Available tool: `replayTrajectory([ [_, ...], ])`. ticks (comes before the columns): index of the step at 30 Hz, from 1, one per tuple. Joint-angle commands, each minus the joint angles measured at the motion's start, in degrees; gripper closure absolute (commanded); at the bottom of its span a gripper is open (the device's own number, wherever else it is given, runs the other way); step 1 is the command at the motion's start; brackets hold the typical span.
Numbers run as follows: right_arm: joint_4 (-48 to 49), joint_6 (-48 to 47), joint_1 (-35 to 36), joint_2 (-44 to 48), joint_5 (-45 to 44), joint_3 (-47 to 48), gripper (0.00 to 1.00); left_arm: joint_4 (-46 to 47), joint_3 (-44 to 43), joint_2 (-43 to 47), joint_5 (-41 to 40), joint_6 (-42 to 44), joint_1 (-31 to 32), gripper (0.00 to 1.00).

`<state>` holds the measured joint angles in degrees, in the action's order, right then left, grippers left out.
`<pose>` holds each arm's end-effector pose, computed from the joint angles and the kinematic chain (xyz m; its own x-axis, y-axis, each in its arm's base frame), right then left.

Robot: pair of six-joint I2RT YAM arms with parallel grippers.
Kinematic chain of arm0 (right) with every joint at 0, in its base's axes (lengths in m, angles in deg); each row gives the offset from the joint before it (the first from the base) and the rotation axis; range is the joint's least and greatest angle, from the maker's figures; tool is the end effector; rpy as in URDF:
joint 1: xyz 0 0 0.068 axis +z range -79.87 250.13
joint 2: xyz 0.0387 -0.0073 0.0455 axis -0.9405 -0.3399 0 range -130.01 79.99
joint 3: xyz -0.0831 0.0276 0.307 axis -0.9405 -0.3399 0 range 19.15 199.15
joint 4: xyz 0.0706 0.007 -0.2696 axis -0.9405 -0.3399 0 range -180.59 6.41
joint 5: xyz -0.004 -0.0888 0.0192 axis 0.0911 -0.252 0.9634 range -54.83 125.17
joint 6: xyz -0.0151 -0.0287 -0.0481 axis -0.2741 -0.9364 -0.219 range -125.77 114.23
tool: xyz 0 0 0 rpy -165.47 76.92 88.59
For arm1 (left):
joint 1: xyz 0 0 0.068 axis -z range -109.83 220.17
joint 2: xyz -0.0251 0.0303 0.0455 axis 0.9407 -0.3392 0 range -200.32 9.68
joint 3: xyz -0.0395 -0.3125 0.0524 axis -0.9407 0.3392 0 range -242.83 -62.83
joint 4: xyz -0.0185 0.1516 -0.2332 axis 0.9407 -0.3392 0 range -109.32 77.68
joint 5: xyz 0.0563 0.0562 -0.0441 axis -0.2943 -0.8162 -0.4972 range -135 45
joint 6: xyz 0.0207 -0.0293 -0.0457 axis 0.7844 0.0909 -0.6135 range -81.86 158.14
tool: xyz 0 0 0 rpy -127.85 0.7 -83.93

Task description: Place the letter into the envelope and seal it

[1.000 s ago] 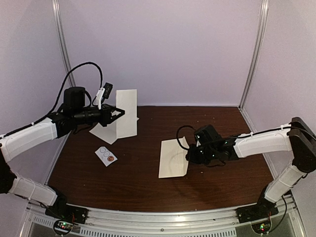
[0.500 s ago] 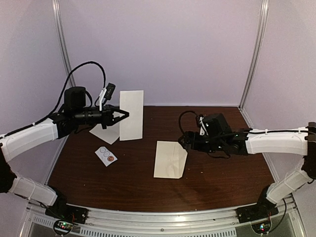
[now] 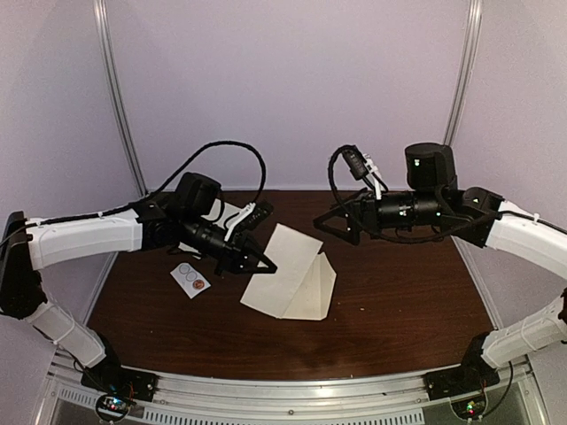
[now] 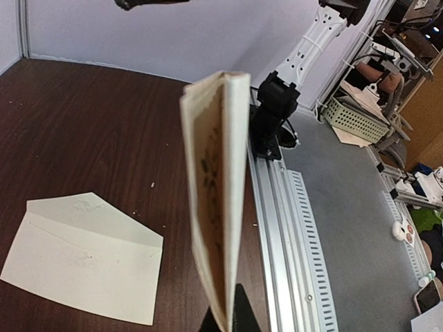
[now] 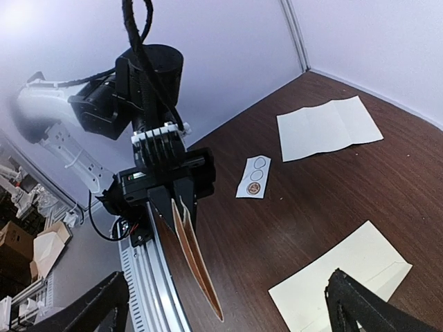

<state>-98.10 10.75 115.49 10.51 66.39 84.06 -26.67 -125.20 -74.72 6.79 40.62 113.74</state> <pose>0.1826 0.2155 0.4085 -0.4910 -0.1512 -0.8579 -0.8481 0.3080 0.4311 0.2213 -0.2556 0.3214 -0.3910 0.4088 -0.8246 0.9025 -0.0055 -0.4307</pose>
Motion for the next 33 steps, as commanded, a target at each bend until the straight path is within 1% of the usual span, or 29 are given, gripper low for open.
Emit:
replayTrajectory([
  [1, -7.6, -5.86, 0.87, -3.67, 6.82, 2.64, 0.0, -1.36, -1.96, -1.55, 3.28, 2.62, 1.35, 1.0],
  [4, -6.11, -5.73, 2.1, -5.73, 8.93, 2.62, 0.01, -1.29, -1.97, -2.51, 4.42, 2.52, 1.83, 1.0],
  [8, -4.62, -5.57, 4.01, -8.57, 10.32, 3.17, 0.06, -1.28, -1.88, -3.41, 4.96, 2.38, 2.2, 1.0],
  [10, -4.22, -5.53, 4.58, -9.38, 10.01, 3.19, 0.1, -1.28, -1.88, -3.67, 4.75, 2.31, 2.22, 1.0],
  [11, -3.79, -5.55, 4.69, -9.65, 10.11, 3.02, 0.14, -1.23, -1.88, -3.79, 4.71, 2.29, 2.22, 1.0],
  [14, -1.05, -4.63, 4.89, -9.88, 11.84, 1.76, 0.29, -1.29, -1.88, -4.3, 5.2, 2.12, 2.22, 1.0],
  [16, 0.91, -3.91, 5.14, -10.38, 13.34, 0.98, 0.43, -1.28, -1.95, -4.58, 5.22, 2.05, 2.22, 1.0],
  [18, 1.76, -3.86, 5.57, -10.97, 13.86, 0.67, 0.6, -0.85, -1.92, -4.7, 4.7, 1.79, 2.22, 1.0],
  [20, 3.01, -3.59, 5.9, -11.2, 13.82, -0.05, 0.8, -0.25, -1.88, -4.91, 4.83, 1.39, 2.22, 1.0],
  [22, 4.09, -3.33, 5.98, -11.09, 13.59, -0.84, 0.98, 0.61, -1.64, -4.93, 4.7, 0.64, 2.22, 1.0],
  [23, 4.64, -3.33, 5.97, -10.81, 13.04, -1.07, 1.0, 1.15, -1.62, -4.86, 4.35, 0.16, 2.22, 1.0],
  [24, 5.36, -3.02, 5.97, -10.39, 12.11, -1.57, 1.0, 1.64, -1.62, -4.65, 3.37, -0.45, 2.22, 0.95],
  [25, 6.54, -2.53, 5.96, -9.67, 10.89, -2.07, 1.0, 2.58, -1.43, -4.11, 1.75, -1.28, 2.22, 0.84],
  [26, 8.04, -1.63, 5.9, -8.59, 9.18, -2.68, 1.0, 4.07, -1.02, -3.24, -0.71, -2.14, 2.1, 0.69],
  [27, 9.9, -0.46, 5.86, -7.76, 7.7, -3.45, 1.0, 6.64, -0.15, -2.18, -3.56, -4.84, 1.82, 0.53],
  [28, 12.36, 1.02, 5.87, -6.9, 6.39, -4.48, 1.0, 9.28, 1.11, -0.78, -5.34, -6.78, 1.25, 0.43],
  [29, 14.08, 2.33, 5.85, -6.09, 5.14, -5.39, 1.0, 12.11, 2.49, 0.9, -6.37, -8.94, 0.36, 0.37],
  [31, 18.62, 4.67, 5.83, -4.32, 1.95, -7.6, 1.0, 18.15, 5.4, 4.74, -8.5, -13.31, -1.39, 0.29],
  [33, 24.24, 6.87, 5.83, -2.09, -0.92, -10.46, 1.0, 23.65, 9.09, 9.11, -15.13, -17.4, -1.92, 0.21],
])
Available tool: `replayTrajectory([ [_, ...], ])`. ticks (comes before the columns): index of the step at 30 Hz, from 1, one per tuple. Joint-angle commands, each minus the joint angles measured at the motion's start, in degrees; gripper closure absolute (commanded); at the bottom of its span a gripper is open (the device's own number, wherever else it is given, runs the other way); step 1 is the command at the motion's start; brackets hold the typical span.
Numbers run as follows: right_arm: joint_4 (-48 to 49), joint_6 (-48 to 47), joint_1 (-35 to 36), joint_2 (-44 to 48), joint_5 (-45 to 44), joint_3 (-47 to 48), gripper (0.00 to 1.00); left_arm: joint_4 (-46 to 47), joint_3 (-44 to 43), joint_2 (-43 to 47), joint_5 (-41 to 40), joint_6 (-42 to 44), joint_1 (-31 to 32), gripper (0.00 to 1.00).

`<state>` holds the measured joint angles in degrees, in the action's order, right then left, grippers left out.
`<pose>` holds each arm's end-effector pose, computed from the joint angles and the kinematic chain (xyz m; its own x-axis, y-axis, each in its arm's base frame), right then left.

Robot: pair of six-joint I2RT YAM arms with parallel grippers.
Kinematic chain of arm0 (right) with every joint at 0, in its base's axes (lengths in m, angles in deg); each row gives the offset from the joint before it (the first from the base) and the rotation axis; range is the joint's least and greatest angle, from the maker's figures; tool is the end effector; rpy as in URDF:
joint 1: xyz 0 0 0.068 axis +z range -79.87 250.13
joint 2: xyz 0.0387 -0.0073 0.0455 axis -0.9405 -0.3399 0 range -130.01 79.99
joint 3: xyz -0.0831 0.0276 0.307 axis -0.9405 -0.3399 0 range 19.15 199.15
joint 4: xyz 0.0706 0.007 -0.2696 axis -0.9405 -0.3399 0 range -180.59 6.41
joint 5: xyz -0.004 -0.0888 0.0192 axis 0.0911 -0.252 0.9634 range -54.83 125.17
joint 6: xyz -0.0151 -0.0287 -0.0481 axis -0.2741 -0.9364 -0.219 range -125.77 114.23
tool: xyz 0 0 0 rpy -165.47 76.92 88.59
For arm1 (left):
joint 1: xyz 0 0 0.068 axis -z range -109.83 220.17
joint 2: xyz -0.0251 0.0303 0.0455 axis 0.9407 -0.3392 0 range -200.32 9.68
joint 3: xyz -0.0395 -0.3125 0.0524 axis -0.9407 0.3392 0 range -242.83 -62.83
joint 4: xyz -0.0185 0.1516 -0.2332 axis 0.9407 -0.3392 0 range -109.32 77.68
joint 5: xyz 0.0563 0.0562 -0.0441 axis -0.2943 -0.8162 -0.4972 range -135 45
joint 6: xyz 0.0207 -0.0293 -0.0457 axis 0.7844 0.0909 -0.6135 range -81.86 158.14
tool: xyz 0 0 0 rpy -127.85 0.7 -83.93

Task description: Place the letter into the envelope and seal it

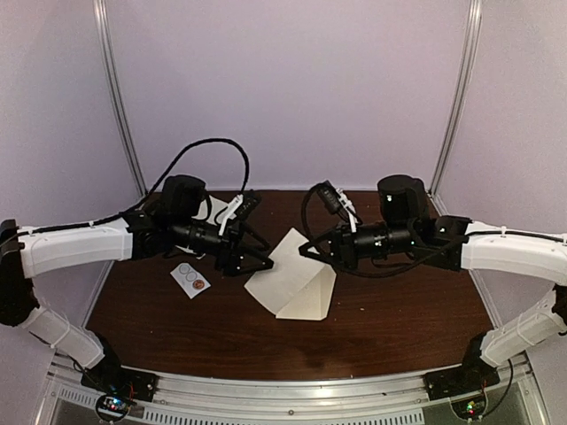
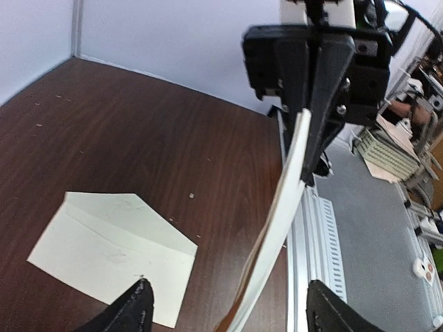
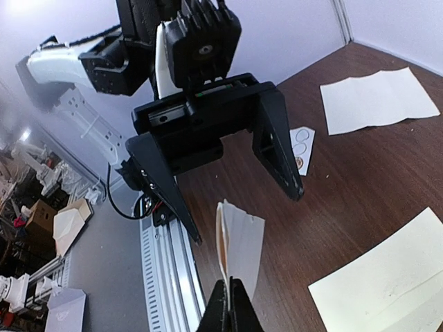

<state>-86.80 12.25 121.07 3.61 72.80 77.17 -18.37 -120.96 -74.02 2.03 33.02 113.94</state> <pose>0.1788 0.2605 0.3512 -0.5211 -0.2534 -0.8150 -0.8534 0.1435 0.5010 0.2219 -0.2547 0.3101 -0.4593 0.3557 -0.8140 0.8840 0.0934 -0.4580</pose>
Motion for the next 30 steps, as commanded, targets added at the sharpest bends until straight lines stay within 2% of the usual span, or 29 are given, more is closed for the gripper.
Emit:
replayTrajectory([
  [1, 16.78, 6.69, 0.29, 5.9, -8.04, -5.24, 1.0, 18.58, 6.91, 10.56, -12.61, -12.3, -2.3, 0.19],
  [5, 34.56, 12.96, 0.29, 8.11, -9.09, -10.64, 1.0, 31.25, 14.4, 16.87, -18.63, -23.74, -2.72, 0.14],
  [10, 41.06, 15.43, 0.28, 6.84, -7.56, -10.52, 1.0, 38.25, 20.24, 22.42, -25.78, -33.44, -2.72, 0.11],
  [15, 47.47, 17.58, 0.26, 6.76, -6.96, -11.69, 1.0, 40.98, 22.32, 23.52, -21.27, -37.45, -2.72, 0.08],
  [20, 52.54, 19.66, 0.3, 6.23, -6.79, -12.87, 1.0, 47.78, 23.75, 22.08, -11.85, -40.66, -2.48, 0.1],
  [21, 52.93, 19.99, 0.3, 5.98, -6.64, -12.97, 1.0, 49.26, 23.9, 21.88, -10.58, -41.13, -2.39, 0.12],
  [25, 53.72, 20.92, 0.24, 5.39, -6.18, -13.43, 1.0, 54.33, 24.24, 21.13, -8.04, -42.94, -2.13, 0.39],
  [30, 53.65, 21.34, 0.25, 5.43, -6.34, -13.71, 1.0, 59.57, 25.5, 19.84, -8.23, -45.22, -2.11, 0.66],
])
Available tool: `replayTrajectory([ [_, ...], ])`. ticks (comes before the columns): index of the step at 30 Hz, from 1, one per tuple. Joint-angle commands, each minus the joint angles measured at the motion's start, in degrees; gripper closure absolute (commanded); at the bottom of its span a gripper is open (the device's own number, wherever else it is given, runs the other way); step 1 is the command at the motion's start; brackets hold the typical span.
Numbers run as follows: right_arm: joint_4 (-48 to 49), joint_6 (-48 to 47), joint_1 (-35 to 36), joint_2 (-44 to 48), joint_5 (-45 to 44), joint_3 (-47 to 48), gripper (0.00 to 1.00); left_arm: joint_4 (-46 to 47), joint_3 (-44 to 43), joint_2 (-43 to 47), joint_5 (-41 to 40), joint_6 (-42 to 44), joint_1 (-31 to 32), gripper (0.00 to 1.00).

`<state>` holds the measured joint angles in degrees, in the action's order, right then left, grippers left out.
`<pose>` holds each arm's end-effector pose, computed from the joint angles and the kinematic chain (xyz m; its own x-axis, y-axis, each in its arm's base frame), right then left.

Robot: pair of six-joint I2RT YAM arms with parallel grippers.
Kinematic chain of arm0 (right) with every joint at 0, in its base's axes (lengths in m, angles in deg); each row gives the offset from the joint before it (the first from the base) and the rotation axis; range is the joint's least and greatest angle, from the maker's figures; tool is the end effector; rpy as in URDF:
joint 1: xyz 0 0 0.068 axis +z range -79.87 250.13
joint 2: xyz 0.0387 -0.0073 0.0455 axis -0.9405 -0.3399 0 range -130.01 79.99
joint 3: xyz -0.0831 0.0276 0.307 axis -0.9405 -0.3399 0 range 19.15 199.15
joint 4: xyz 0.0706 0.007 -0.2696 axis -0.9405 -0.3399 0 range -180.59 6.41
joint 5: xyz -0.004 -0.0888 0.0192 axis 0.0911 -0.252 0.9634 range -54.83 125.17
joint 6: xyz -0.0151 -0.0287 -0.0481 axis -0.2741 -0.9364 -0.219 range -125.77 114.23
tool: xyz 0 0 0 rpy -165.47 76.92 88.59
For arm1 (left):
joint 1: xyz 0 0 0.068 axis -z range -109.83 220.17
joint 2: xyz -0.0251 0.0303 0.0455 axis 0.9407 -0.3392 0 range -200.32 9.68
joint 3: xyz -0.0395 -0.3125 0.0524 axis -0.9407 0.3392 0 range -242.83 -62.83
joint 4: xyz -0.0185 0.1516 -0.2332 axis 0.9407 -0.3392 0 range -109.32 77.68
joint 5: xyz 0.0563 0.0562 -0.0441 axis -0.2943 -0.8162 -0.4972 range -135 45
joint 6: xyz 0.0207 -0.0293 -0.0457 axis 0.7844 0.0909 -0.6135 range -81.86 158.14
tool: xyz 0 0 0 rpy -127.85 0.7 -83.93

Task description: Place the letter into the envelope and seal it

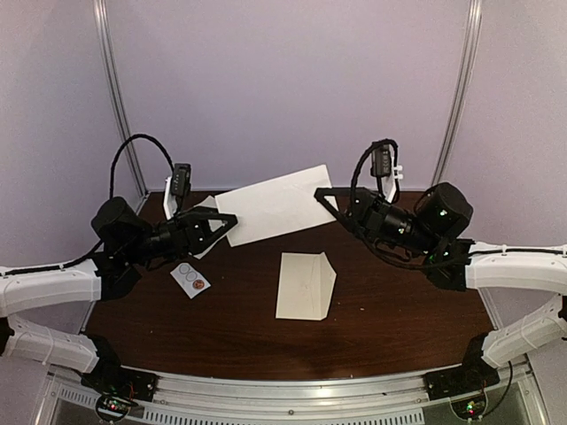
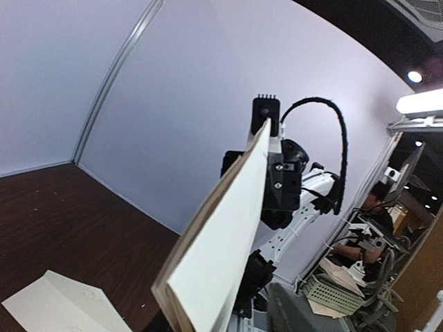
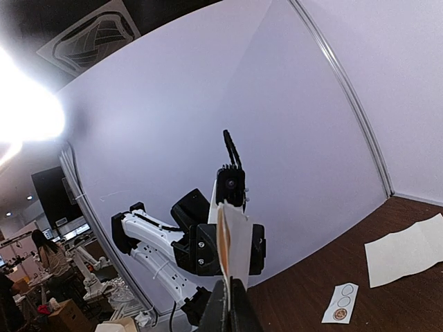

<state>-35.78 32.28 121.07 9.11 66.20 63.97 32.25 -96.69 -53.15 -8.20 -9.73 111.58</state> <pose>0.1615 0.2330 0.3869 -0.4120 0.3303 -0.8492 -0.9055 -0.0450 0.4219 0.1639 -0.1778 0.3446 -0.5783 -0.2818 -0.7656 0.7952 0.0150 -0.6062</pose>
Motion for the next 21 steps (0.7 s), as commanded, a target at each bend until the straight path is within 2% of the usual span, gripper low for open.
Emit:
replayTrajectory([
  [1, 2.57, 1.29, 0.25, 0.01, 0.19, -0.6, 1.0, 10.14, 1.52, -1.33, 1.92, -3.14, 0.25, 0.72],
  [5, 2.35, 1.95, 0.27, -0.14, -0.11, -1.09, 1.0, 13.29, 2.52, -2.35, 1.5, -5.09, 0.25, 1.0],
  [7, 2.48, 2.58, 0.15, -0.31, 0.06, -1.48, 0.99, 13.43, 2.81, -2.53, 1.45, -5.16, 0.25, 1.0],
  [9, 0.48, 2.71, -0.46, -0.16, 0.02, -1.37, 0.81, 12.99, 3.22, -2.16, 1.19, -4.6, 0.24, 1.0],
  [11, -2.94, 2.27, -1.66, 0.64, -0.24, -1.28, 0.48, 10.16, 2.96, -1.33, 1.28, -2.45, 0.25, 1.0],
  [12, -5.62, 1.61, -2.58, 1.36, -0.54, -1.11, 0.34, 7.02, 2.32, -0.76, 1.61, -0.4, 0.19, 1.0],
  [14, -16.02, -1.69, -4.41, 3.94, -2.3, -0.16, 0.15, -3.42, -0.07, 0.53, 2.07, 5.71, 0.14, 1.0],
  [16, -26.63, -6.54, -6.15, 6.03, -4.57, 1.58, 0.06, -16.43, -2.84, 1.54, 2.22, 12.74, 0.16, 1.0],
  [19, -42.18, -14.5, -8.27, 7.73, -8.0, 5.67, 0.03, -32.93, -8.2, 0.72, 2.79, 23.13, 0.16, 1.0],
  [21, -49.56, -19.56, -9.38, 8.26, -9.1, 8.31, 0.0, -40.4, -11.31, -0.33, 4.38, 28.77, 0.3, 1.0],
])
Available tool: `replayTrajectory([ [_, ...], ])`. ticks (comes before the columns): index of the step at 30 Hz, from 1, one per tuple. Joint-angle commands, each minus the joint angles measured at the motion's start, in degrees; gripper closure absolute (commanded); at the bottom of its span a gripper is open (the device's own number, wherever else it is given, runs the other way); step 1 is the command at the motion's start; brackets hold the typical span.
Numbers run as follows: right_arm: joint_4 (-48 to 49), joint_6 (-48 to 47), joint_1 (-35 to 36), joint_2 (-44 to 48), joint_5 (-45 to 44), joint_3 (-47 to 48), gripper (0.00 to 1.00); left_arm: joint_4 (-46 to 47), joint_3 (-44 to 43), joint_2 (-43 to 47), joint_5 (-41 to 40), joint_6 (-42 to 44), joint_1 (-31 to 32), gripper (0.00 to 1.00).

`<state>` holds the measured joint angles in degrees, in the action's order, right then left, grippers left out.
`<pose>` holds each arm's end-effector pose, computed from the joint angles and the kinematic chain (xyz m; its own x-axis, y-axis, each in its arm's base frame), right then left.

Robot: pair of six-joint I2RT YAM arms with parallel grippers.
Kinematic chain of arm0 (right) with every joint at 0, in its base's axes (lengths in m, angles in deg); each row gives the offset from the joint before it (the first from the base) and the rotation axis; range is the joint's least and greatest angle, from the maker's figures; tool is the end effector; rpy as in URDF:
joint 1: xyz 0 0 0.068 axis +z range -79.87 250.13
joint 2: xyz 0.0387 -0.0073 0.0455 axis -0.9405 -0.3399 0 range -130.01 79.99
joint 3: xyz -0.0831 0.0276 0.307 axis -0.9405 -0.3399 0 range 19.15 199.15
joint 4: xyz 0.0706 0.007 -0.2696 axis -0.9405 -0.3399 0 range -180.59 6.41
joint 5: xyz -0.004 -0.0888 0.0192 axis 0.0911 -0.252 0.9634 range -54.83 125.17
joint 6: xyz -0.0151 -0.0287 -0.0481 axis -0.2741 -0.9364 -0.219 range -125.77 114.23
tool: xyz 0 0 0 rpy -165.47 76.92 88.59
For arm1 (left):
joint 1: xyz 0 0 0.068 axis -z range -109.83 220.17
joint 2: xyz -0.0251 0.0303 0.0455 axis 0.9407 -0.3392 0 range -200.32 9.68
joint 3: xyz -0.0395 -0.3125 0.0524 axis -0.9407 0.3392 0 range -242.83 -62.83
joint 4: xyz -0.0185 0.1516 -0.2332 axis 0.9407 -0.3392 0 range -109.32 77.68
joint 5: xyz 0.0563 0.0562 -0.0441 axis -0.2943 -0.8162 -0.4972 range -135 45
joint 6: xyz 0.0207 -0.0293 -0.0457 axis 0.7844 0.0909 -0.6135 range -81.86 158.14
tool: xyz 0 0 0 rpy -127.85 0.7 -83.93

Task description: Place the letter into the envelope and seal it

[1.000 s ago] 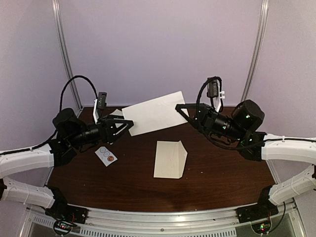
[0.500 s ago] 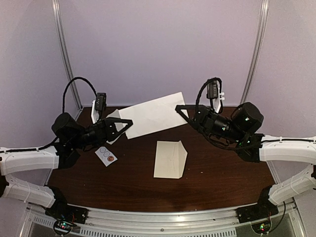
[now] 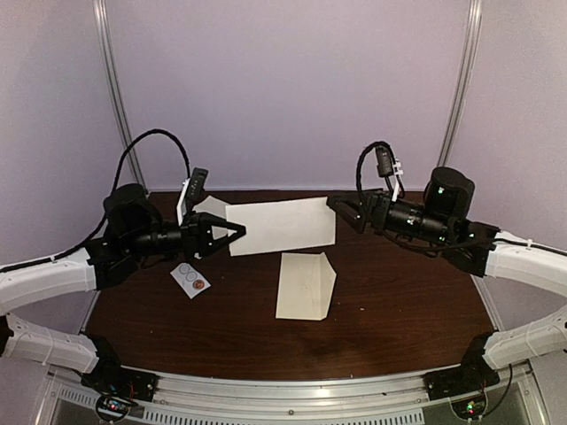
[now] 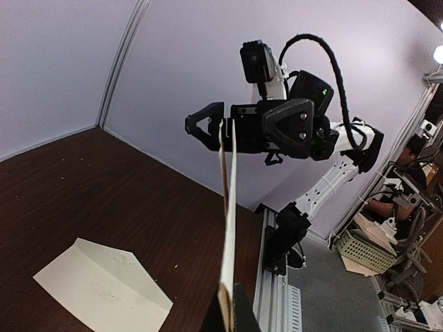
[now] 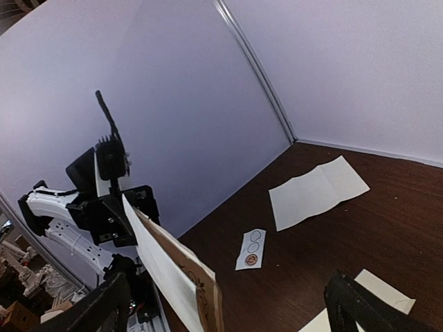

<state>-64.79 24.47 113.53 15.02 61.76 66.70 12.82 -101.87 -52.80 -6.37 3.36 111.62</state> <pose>0.1824 0.1980 0.3771 -0.4579 0.1867 -0.8692 -0.8206 0.2873 0.4941 0.1686 -0.1836 0.3434 -0.5434 -0.1146 -0.8316 0.8216 0.1305 -0.5549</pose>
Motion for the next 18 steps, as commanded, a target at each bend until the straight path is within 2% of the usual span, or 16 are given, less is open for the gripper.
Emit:
replayTrajectory([
  [1, -23.81, -13.01, -2.24, 2.19, -3.79, 7.08, 0.0, -23.68, -7.26, -1.3, 4.19, 17.61, 0.31, 1.0],
  [5, -37.49, -20.7, -2.23, -1.92, 4.67, 15.31, 0.0, -35.01, -13.27, -4.91, 9.42, 24.12, 1.41, 1.0],
  [9, -46.19, -25.05, 0.03, -6.04, 10.39, 20.39, 0.0, -44.86, -18.52, -9.7, 11.76, 29.92, 2.8, 1.0],
  [14, -46.89, -26.08, 2.76, -10.22, 20.55, 21.97, 0.0, -46.81, -21.02, -12.86, 16.48, 30.95, 3.46, 1.0],
  [18, -46.01, -25.8, 4.73, -12.22, 24.51, 22.23, 0.0, -48.94, -22.85, -15.03, 18.79, 32.37, 4.31, 1.0],
])
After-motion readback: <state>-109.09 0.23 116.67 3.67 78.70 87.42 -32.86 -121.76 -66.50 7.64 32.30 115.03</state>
